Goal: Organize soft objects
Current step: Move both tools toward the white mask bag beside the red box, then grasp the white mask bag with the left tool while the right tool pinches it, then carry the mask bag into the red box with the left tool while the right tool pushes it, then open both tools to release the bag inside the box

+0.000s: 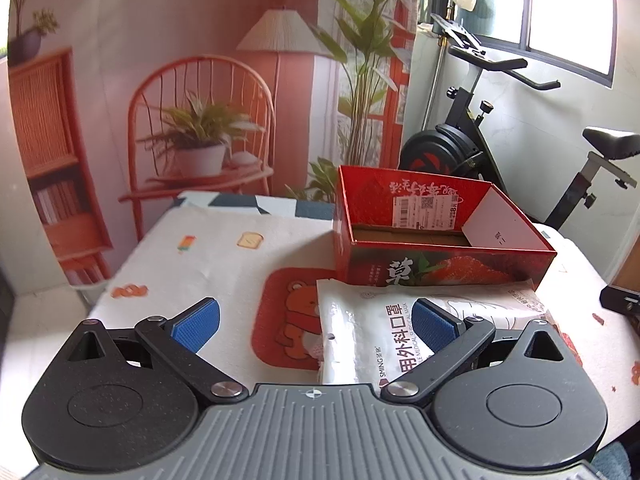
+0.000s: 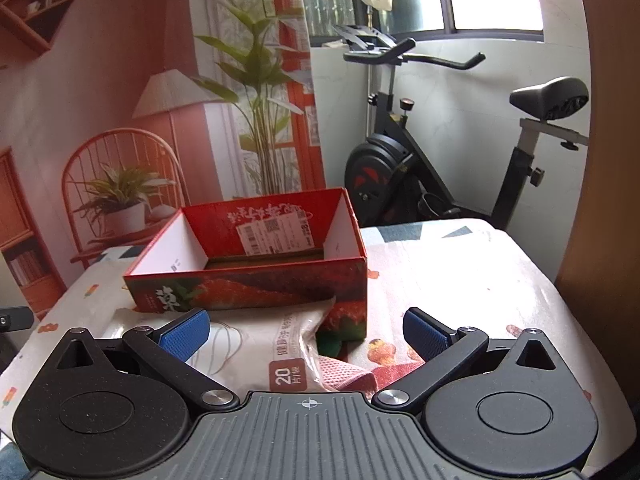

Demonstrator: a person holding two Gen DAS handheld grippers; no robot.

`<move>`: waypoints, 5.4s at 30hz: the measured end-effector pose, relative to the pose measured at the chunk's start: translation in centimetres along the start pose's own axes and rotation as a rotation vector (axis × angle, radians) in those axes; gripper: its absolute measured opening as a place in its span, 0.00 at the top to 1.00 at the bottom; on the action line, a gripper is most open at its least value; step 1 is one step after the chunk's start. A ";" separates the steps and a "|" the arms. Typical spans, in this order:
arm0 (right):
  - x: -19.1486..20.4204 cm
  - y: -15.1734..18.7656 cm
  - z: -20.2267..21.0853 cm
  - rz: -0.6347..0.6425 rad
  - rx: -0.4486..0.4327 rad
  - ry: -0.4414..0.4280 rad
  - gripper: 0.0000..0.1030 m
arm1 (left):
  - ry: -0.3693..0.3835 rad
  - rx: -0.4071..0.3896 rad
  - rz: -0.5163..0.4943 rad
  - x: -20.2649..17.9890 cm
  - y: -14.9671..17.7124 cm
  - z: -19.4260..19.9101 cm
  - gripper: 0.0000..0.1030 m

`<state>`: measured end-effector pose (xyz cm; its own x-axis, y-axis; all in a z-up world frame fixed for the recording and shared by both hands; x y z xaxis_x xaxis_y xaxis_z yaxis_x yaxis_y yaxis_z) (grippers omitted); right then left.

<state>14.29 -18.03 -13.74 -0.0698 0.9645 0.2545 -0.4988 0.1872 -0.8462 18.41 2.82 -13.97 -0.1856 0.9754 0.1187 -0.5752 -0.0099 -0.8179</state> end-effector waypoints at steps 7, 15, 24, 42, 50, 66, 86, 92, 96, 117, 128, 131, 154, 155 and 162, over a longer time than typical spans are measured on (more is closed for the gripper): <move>-1.6 1.3 -5.3 0.024 0.056 -0.017 0.09 | -0.009 0.067 -0.012 -0.9 0.8 -4.0 0.08; -1.9 3.9 -10.8 0.012 0.174 -0.078 0.26 | 0.081 0.230 0.013 -1.4 2.3 -8.1 0.41; -2.9 5.6 -12.1 -0.055 0.194 -0.163 0.30 | 0.149 0.302 -0.023 -3.3 4.1 -9.9 0.56; -3.6 5.5 -12.2 -0.191 0.208 -0.266 0.45 | 0.282 0.395 -0.004 -4.9 3.7 -12.0 0.60; -3.0 5.0 -11.4 -0.166 0.190 -0.265 0.49 | 0.309 0.379 -0.020 -4.9 4.0 -11.6 0.81; -1.2 0.3 -8.1 -0.106 0.060 -0.300 0.53 | 0.284 0.119 0.009 -3.4 -1.1 -7.6 0.95; -4.7 -12.0 -12.5 0.041 -0.059 -0.200 0.58 | 0.265 -0.054 -0.041 -11.7 -12.1 -13.0 0.95; -6.0 -10.8 -16.7 0.026 0.033 -0.185 0.60 | 0.247 0.029 -0.103 -12.5 -10.2 -16.9 0.95; -7.0 -9.3 -18.5 -0.017 0.073 -0.179 0.62 | 0.247 0.056 -0.131 -12.6 -9.7 -18.0 0.95; -6.4 -5.9 -23.7 -0.015 0.270 -0.134 0.74 | 0.238 0.100 -0.164 -11.8 -8.9 -20.3 0.86; -5.2 -3.7 -27.7 -0.002 0.493 -0.091 0.76 | 0.230 0.072 -0.111 -11.0 -9.3 -19.8 0.86; -5.3 -2.9 -28.1 -0.008 0.530 -0.086 0.75 | 0.235 0.068 -0.108 -10.8 -9.3 -19.8 0.86; -4.6 -6.7 -25.7 0.090 0.506 -0.131 0.98 | 0.237 0.051 -0.105 -10.4 -9.0 -19.0 0.86; -4.7 -6.6 -26.0 0.093 0.506 -0.129 0.99 | 0.236 0.052 -0.105 -10.4 -9.0 -19.1 0.86; -4.9 -4.1 -28.9 0.042 0.572 -0.123 1.00 | 0.232 0.062 -0.109 -10.5 -8.7 -19.3 0.86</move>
<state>41.66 -18.17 -25.11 -0.1821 0.9338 0.3080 -0.8782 -0.0135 -0.4782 40.75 -3.09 -19.01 0.0631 0.9958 0.0661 -0.6311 0.0911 -0.7703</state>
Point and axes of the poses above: each gripper's, at about its wrist camera, not at the fingertips, and z roughly against the way its jaws point, x to its left, y to its underside, the point moved 8 cm from there along -z, roughly the way its jaws point, and after that the axes turned 15 degrees about -y, right-handed, at the moved point
